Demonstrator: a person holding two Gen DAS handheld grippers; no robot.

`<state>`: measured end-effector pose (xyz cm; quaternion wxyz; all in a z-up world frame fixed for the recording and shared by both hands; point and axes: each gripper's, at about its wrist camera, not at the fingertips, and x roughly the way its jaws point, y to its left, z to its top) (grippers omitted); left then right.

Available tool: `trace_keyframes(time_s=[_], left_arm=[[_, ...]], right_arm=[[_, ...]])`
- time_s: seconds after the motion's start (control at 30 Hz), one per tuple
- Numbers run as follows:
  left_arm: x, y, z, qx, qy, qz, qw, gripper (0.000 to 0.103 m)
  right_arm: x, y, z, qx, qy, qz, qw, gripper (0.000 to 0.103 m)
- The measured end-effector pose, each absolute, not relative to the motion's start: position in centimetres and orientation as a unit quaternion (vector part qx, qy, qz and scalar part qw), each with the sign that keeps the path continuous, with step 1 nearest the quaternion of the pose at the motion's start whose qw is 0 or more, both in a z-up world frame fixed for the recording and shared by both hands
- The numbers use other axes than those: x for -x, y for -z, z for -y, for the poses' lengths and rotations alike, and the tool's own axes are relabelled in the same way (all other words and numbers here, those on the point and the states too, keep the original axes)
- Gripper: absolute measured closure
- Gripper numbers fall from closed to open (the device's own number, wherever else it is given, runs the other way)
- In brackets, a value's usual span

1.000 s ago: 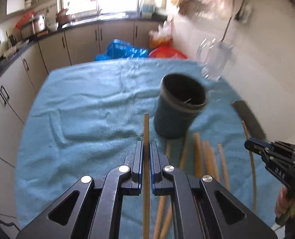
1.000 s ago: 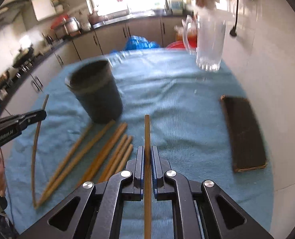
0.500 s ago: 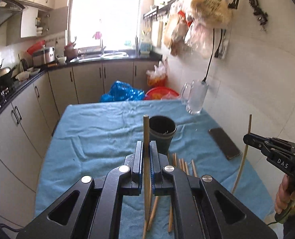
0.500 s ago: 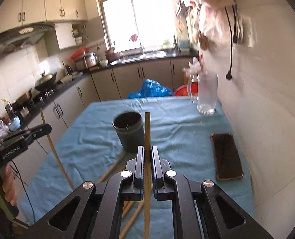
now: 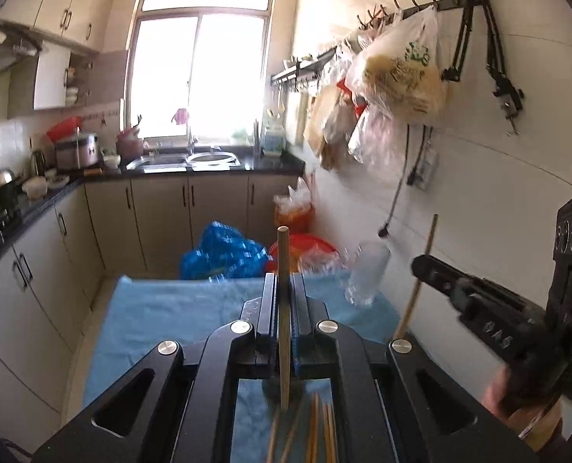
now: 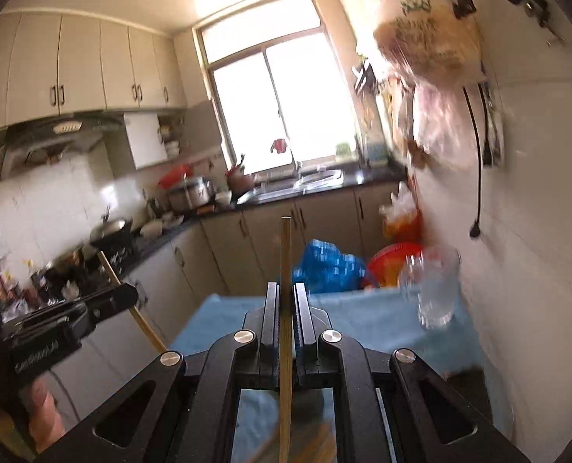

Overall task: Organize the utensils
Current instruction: 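Lift the held chopsticks with both tools and carry them over the black holder cup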

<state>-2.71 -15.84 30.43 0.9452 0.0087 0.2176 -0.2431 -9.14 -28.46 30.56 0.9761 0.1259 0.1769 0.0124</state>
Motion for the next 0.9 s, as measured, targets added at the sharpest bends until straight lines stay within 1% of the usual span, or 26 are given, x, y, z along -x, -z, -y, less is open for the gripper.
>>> trace_keyframes(time_s=[0.13, 0.27, 0.33, 0.5, 0.63, 0.7, 0.73, 0.77, 0.8, 0.83, 0.87, 0.9], left_arm=[[-0.6, -31.5, 17.9, -0.011, 0.239, -0.224, 0.945, 0.097], [-4.4, -30.0, 20.2, -0.022, 0.228, -0.253, 0.940, 0.097], [-6.0, -28.2, 21.1, -0.028, 0.225, -0.277, 0.934, 0.098], [-9.3, -22.9, 22.7, -0.033, 0.221, -0.340, 0.914, 0.097], [-10.0, -21.1, 22.5, -0.023, 0.223, -0.354, 0.908, 0.097], [-9.8, -21.2, 22.2, -0.024, 0.224, -0.349, 0.910, 0.093], [-9.6, -21.2, 21.9, -0.023, 0.225, -0.346, 0.910, 0.083], [-9.3, -21.6, 21.5, -0.019, 0.226, -0.341, 0.912, 0.070], [-8.9, -21.9, 21.1, -0.015, 0.225, -0.337, 0.914, 0.066], [-8.5, -22.3, 20.6, -0.012, 0.221, -0.329, 0.918, 0.063], [-7.9, -22.8, 20.1, -0.011, 0.219, -0.323, 0.921, 0.062], [-7.5, -23.2, 19.7, -0.011, 0.216, -0.318, 0.923, 0.062]], right_arm=[[5.4, -31.2, 28.2, -0.138, 0.002, -0.152, 0.979, 0.096], [2.1, -30.3, 28.7, -0.153, 0.017, -0.153, 0.976, 0.096], [0.4, -29.0, 28.9, -0.151, 0.026, -0.171, 0.973, 0.096], [-3.1, -24.1, 29.5, -0.157, 0.030, -0.244, 0.956, 0.096], [-5.1, -20.9, 30.5, -0.166, 0.028, -0.286, 0.943, 0.095], [-5.3, -20.1, 31.0, -0.170, 0.023, -0.293, 0.941, 0.095], [-5.3, -20.0, 31.0, -0.170, 0.024, -0.294, 0.940, 0.093], [-5.3, -20.0, 31.1, -0.170, 0.022, -0.296, 0.940, 0.085], [-5.3, -20.1, 31.2, -0.170, 0.022, -0.295, 0.940, 0.079], [-5.0, -20.2, 31.3, -0.170, 0.023, -0.292, 0.941, 0.066], [-4.6, -20.6, 31.4, -0.170, 0.026, -0.287, 0.942, 0.062], [-4.2, -21.2, 31.4, -0.169, 0.028, -0.282, 0.944, 0.062]])
